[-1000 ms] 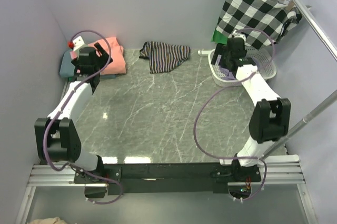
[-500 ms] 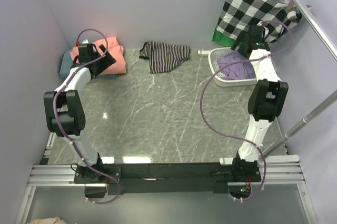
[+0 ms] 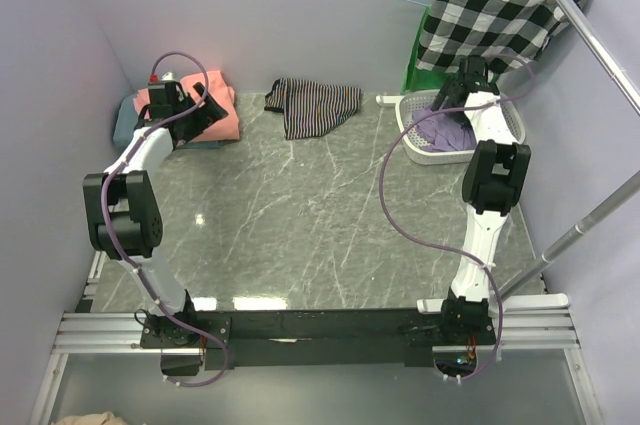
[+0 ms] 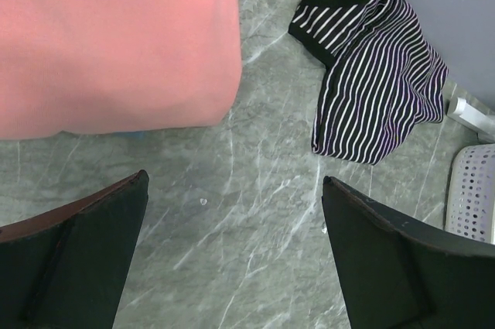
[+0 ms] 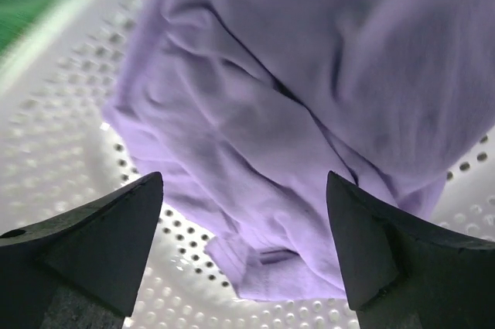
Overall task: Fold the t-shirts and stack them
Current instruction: Grab the tshirt from the pile
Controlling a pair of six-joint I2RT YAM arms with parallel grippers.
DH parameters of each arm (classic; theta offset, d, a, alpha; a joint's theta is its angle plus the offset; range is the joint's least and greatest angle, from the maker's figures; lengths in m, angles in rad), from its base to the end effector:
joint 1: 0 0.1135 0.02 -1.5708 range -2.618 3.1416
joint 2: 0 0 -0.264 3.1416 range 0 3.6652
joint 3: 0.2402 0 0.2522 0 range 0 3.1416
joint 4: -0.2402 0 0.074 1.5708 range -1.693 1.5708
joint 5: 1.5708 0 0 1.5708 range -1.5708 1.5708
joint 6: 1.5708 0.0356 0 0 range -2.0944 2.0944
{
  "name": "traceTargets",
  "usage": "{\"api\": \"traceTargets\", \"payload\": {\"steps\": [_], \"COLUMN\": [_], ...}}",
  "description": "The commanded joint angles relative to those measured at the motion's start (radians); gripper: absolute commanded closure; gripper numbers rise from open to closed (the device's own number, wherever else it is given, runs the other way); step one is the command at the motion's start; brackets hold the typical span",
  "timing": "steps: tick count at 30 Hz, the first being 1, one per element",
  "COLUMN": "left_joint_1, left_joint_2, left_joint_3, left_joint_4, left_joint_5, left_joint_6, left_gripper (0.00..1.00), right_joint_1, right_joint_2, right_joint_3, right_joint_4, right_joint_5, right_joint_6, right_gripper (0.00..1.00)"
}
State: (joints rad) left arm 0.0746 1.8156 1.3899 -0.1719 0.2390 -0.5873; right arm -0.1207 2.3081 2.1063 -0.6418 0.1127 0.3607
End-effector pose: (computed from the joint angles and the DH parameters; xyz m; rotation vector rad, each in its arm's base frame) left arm 0.4211 0.0230 0.2620 -0.5820 2.1235 -0.5500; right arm 0.5179 -0.0669 0.2369 0.6239 2.3252 -0.0252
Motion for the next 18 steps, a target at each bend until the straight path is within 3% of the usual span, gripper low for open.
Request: {"api": "traceTargets", "payload": {"steps": [1, 3, 6, 11, 14, 15, 16, 17, 18], "left_joint_1": [-0.001, 0.001, -0.001, -0.001, -0.001, -0.001, -0.001, -0.001, 0.001], "left_joint_2": [-0.03, -0.027, -0.024, -0.006, -0.007, -0.007, -0.007, -0.009, -0.009], "left_joint_3": [0.049, 0.052, 0.051, 0.066, 0.069, 0.069, 0.069, 0.07, 0.072], "left_joint_4": [-0.014, -0.012, -0.009, -0.032, -0.037, -0.038, -0.04, -0.04, -0.041], "left_joint_5": [0.029, 0.034, 0.046, 0.054, 0.049, 0.046, 0.046, 0.046, 0.045], "left_joint_6": [0.024, 0.02, 0.02, 0.032, 0.035, 0.035, 0.037, 0.04, 0.04], "left_gripper": [0.01, 0.01, 0.01, 0.01, 0.01, 0.0, 0.01, 0.01, 0.0], "right_joint_1": [0.0, -0.002, -0.002, -0.002, -0.002, -0.002, -0.002, -0.002, -0.002], "right_joint_2": [0.027, 0.017, 0.007, 0.037, 0.034, 0.03, 0.028, 0.025, 0.002], "right_joint_3": [0.012, -0.02, -0.051, -0.025, -0.048, -0.054, -0.061, -0.069, -0.081], "right_joint_4": [-0.07, -0.052, -0.032, -0.064, -0.053, -0.047, -0.045, -0.039, -0.02], "right_joint_5": [0.036, 0.041, 0.045, 0.064, 0.065, 0.064, 0.059, 0.055, 0.047], "right_joint_6": [-0.034, -0.037, -0.039, -0.04, -0.042, -0.042, -0.043, -0.046, -0.049], "right_gripper": [0.1, 0.16, 0.42, 0.43, 0.51, 0.58, 0.71, 0.92, 1.0]}}
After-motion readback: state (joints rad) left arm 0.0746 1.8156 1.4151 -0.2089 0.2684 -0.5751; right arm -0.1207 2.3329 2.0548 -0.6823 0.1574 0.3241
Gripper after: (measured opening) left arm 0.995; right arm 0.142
